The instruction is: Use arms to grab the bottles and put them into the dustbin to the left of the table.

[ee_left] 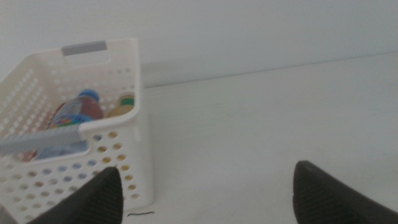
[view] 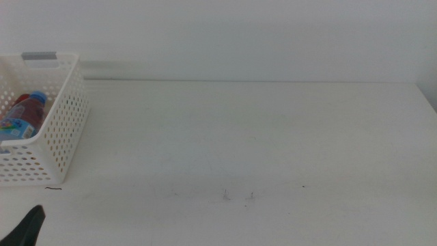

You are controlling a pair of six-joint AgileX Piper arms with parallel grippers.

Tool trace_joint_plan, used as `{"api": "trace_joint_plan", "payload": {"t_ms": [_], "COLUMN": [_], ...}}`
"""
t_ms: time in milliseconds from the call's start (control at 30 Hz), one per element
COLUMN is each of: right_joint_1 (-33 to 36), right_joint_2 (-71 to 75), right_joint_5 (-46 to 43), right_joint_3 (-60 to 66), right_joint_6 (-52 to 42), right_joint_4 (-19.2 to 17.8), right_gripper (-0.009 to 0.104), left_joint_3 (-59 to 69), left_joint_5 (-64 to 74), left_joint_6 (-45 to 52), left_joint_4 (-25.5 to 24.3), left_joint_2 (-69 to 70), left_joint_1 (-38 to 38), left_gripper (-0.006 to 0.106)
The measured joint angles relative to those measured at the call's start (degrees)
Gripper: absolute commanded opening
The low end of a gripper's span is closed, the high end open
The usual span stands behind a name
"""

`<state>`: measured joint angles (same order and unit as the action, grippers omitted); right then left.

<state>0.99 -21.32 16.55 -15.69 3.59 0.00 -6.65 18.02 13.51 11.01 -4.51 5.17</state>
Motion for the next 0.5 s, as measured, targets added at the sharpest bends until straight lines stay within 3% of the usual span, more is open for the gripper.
{"api": "trace_joint_plan", "payload": {"t_ms": [300,500], "right_joint_1": [-2.6,-2.6], "right_joint_2": [18.8,21.0], "right_joint_5": [1.3,0.6], "right_joint_3": [12.9,15.5], "right_joint_6": [0.0,0.0], "right_joint_4": [-1.8,-2.2], "right_gripper": [0.086,0.086], "left_joint_3": [5.0,6.4], "left_joint_5": [-0.4,-2.3], "left_joint_6": [0.0,0.0], "left_joint_4": [0.0,0.0], "left_joint_2": [4.3,4.3], "left_joint_1": [-3.4,-3.5], "left_gripper": [0.094,0.094]}}
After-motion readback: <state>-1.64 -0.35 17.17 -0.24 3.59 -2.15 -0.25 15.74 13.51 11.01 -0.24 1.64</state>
